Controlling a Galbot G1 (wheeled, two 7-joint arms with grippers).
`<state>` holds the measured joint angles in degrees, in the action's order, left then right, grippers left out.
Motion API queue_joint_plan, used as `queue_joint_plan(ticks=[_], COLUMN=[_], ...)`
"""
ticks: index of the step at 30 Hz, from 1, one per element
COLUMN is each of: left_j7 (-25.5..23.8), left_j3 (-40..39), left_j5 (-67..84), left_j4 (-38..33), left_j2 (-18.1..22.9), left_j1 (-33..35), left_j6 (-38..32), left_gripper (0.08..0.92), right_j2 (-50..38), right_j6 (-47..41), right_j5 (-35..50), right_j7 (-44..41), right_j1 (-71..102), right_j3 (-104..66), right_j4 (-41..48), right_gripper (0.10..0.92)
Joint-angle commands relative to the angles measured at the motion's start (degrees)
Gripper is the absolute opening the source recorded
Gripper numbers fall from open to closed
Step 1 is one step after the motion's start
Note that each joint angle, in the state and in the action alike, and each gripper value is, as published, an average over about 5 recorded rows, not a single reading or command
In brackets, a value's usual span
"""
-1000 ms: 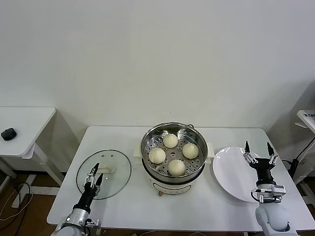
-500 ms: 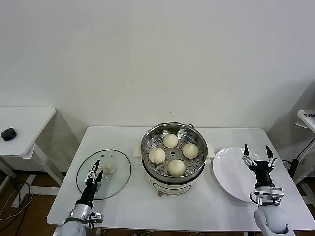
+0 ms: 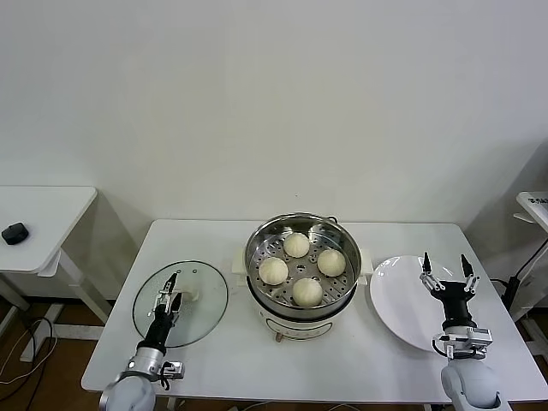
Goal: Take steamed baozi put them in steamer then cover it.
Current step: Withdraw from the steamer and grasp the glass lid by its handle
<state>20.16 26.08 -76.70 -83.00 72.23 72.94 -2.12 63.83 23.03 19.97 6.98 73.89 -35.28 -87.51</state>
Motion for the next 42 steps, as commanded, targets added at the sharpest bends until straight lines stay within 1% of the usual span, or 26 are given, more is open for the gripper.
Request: queue_joint_plan(ticks=[1, 10, 19, 22, 38, 42], left_j7=[0.3, 0.2, -0.7, -1.3, -2.2, -2.2], left_j3=[-0.6, -1.5, -1.9, -2.1, -2.8, -2.7], left_j5=[0.2, 0.3, 0.7, 1.4, 4.4, 5.3], left_j4=[1.1, 3.4, 4.1, 4.4, 7.2, 7.0], left_j2=[0.4, 0.1, 0.1, 0.0, -0.1, -0.1], left_j1=[-1.8, -3.7, -4.2, -4.3, -5.3, -5.4], left_j6=[0.5, 1.0, 1.3, 1.6, 1.7, 1.6], left_gripper=[0.823, 0.823, 0.813, 0.759, 0.294, 0.205], right_j2=[0.3, 0.3, 0.3, 0.2, 0.4, 0.5], right_j6=[0.1, 0.1, 0.2, 0.2, 0.6, 0.9], right_j5=[-0.5, -0.8, -1.2, -1.2, -1.6, -1.8], right_j7=[-0.1, -0.2, -0.2, -0.3, -0.6, -0.7], right_j1=[0.1, 0.2, 0.3, 0.1, 0.4, 0.4], right_j3=[0.0, -0.3, -0.5, -0.5, -0.8, -0.7], right_j4=[0.2, -0.1, 0.1, 0.3, 0.9, 1.2], right_gripper=[0.823, 0.823, 0.823, 0.823, 0.823, 0.823])
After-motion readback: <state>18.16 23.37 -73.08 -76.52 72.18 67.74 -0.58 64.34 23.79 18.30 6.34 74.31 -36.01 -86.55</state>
